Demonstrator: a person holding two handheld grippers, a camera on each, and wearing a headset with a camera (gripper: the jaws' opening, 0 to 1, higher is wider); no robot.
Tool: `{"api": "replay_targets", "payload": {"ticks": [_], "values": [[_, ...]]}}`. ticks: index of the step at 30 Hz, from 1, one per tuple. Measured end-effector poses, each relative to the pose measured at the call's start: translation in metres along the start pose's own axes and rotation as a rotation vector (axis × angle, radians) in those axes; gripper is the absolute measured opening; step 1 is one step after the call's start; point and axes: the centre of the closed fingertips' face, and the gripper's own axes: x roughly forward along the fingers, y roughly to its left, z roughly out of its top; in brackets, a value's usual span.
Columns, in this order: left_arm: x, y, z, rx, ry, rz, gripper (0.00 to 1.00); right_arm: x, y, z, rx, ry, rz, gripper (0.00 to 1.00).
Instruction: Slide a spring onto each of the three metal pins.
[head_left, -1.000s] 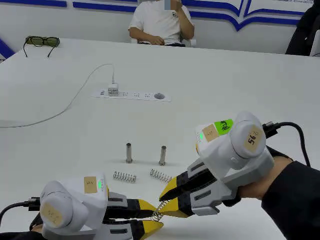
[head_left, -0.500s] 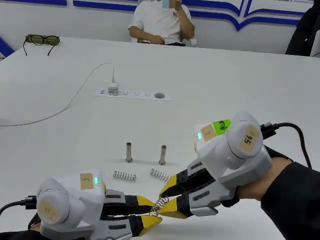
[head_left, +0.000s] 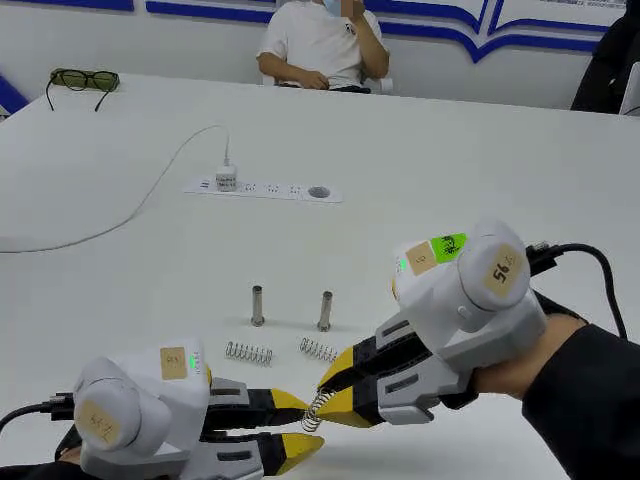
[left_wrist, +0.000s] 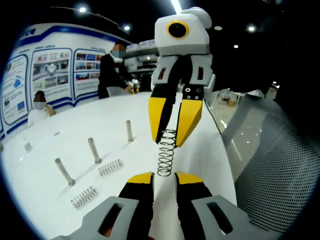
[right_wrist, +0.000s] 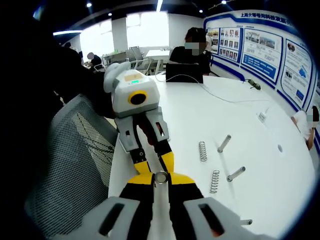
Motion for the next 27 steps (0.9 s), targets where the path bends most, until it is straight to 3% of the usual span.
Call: {"api": "replay_targets", "payload": {"ticks": [10,20,27], "values": [[-0.014,0.017,-0.004,-0.029,-0.009,0.072,0.26,-0.020,-0.017,-0.013,0.025,0.034,-0.060,0.12],[-0.028,0.036,-0.008,-0.064,-0.018,0.149,0.32,-0.053,-0.051,-0.025,0.085,0.061,-0.178,0.12],[-0.032,0.040,-0.012,-0.080,-0.012,0.170,0.36,-0.069,-0.070,-0.031,0.119,0.077,-0.242,0.12]]}}
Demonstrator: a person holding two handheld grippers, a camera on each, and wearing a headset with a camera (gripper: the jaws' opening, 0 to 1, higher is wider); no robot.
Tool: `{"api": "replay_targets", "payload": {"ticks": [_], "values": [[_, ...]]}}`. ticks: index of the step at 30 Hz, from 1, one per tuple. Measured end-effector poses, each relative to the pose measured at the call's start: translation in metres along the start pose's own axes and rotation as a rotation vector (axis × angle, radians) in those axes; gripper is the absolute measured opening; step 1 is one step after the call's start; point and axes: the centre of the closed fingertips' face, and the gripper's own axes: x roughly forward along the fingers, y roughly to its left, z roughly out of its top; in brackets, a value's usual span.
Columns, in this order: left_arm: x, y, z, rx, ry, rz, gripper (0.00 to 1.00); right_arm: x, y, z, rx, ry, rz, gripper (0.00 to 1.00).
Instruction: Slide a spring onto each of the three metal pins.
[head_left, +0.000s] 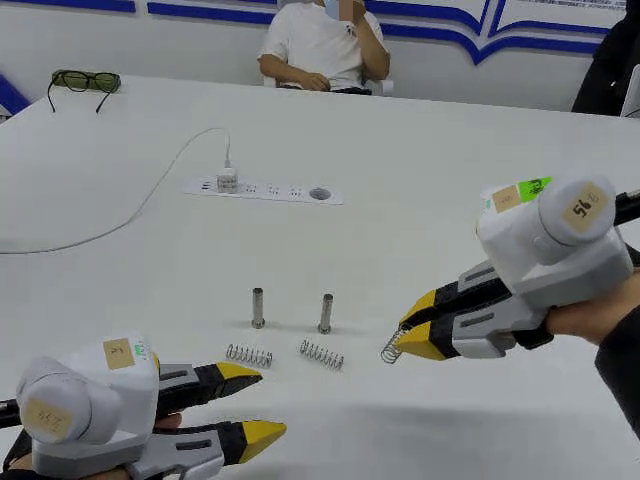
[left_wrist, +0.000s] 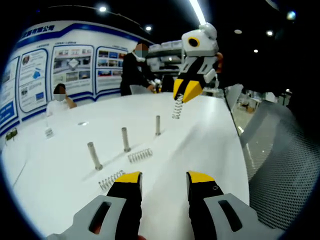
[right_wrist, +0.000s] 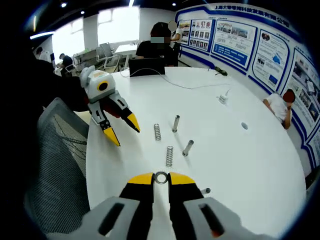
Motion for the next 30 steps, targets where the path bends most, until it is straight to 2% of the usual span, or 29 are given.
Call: {"api": "replay_targets", "payload": {"ticks": [8,11,15,23,30], "values": [[-0.001,0.004,0.000,-0.010,-0.008,0.014,0.38,-0.012,-0.027,-0.003,0.023,0.029,-0.072,0.12],[-0.002,0.005,-0.001,-0.014,-0.008,0.018,0.39,-0.016,-0.040,-0.006,0.030,0.052,-0.116,0.12],[-0.004,0.007,-0.002,-0.019,-0.008,0.024,0.39,-0.016,-0.052,-0.009,0.042,0.066,-0.142,0.12],[-0.006,0.009,-0.003,-0.026,-0.012,0.031,0.40,-0.005,-0.066,-0.021,0.047,0.134,-0.163,0.12],[-0.007,0.010,-0.004,-0.032,-0.014,0.036,0.40,0.003,-0.073,-0.028,0.056,0.158,-0.156,0.12]]}}
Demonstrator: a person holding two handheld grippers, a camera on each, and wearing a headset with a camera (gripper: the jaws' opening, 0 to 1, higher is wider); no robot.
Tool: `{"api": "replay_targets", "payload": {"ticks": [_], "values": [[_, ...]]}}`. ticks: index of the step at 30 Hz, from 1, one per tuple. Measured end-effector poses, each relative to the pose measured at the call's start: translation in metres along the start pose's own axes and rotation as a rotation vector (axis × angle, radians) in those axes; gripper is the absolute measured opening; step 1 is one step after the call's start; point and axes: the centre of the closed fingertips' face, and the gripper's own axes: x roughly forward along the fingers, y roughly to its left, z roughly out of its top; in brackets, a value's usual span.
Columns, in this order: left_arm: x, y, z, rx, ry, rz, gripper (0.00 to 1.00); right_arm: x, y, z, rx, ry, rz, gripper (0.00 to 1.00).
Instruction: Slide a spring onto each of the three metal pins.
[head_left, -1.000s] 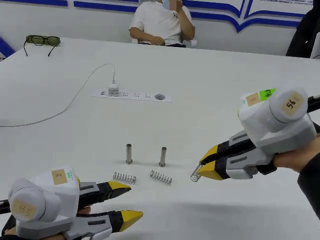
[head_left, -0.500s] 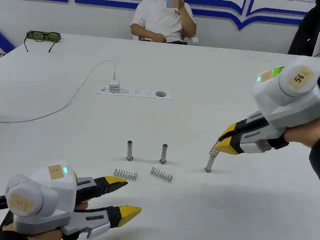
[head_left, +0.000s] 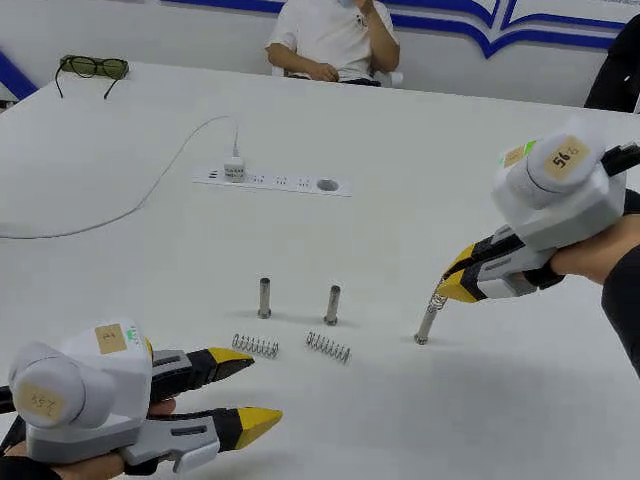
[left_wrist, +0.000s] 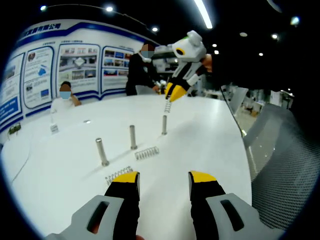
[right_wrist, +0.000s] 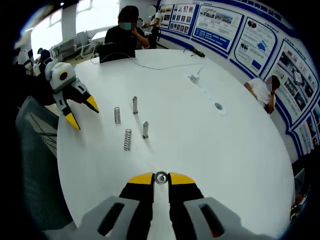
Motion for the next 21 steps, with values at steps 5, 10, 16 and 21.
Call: {"api": "replay_targets", "payload": {"ticks": [5,10,16,21], "values": [[-0.002,0.001,-0.001,-0.006,-0.001,0.005,0.40,0.005,-0.003,-0.002,0.009,0.013,0.008,0.12],[-0.003,0.003,-0.002,-0.013,-0.002,0.011,0.40,0.009,-0.002,-0.005,0.009,0.029,0.018,0.12],[-0.003,0.003,-0.002,-0.017,-0.003,0.012,0.40,0.015,-0.002,-0.009,0.014,0.045,0.026,0.12],[-0.003,0.003,-0.002,-0.017,-0.002,0.011,0.40,0.023,-0.001,-0.014,0.024,0.056,0.033,0.12]]}}
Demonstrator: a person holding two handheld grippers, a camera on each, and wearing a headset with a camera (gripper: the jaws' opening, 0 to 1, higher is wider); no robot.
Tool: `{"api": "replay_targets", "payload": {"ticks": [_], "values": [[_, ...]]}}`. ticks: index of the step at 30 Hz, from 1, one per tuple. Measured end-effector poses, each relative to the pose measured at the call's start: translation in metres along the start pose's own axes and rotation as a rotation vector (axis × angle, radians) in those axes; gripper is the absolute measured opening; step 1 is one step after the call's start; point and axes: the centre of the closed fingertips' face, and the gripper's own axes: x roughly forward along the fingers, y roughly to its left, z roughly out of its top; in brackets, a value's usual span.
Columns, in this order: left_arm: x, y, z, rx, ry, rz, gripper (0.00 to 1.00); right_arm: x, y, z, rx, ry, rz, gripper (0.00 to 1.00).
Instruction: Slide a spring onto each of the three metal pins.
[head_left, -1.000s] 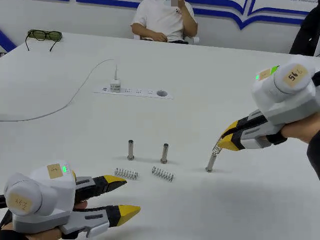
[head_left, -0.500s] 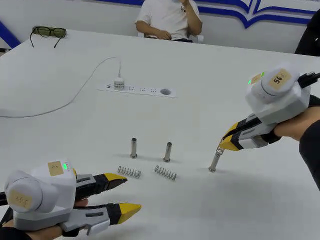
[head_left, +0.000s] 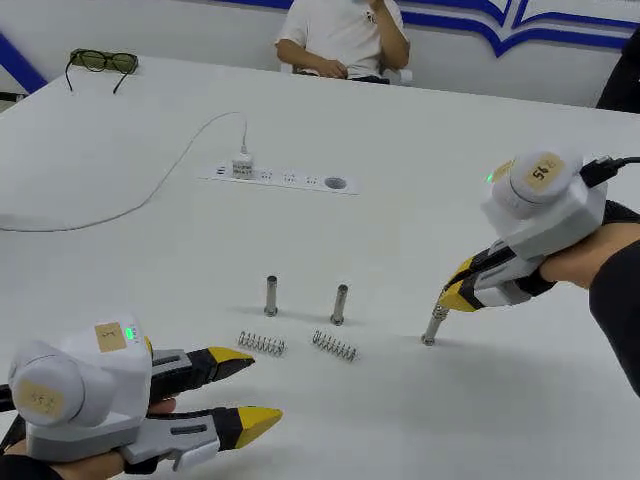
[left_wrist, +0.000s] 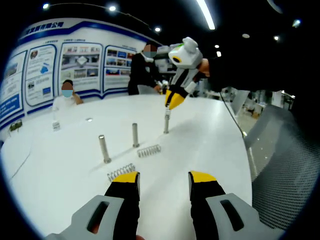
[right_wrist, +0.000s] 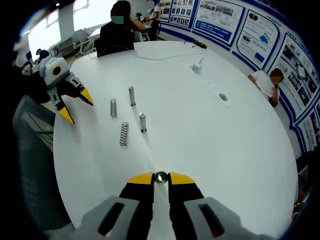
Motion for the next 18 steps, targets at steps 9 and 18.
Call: {"api": "replay_targets", "payload": {"ticks": [9,18], "values": [[-0.001,0.000,-0.001,0.000,0.004,0.002,0.39,0.018,0.001,-0.010,0.036,0.010,0.011,0.12],[-0.002,0.000,-0.001,-0.001,0.007,0.004,0.39,0.033,-0.001,-0.008,0.053,-0.001,0.006,0.12]]}}
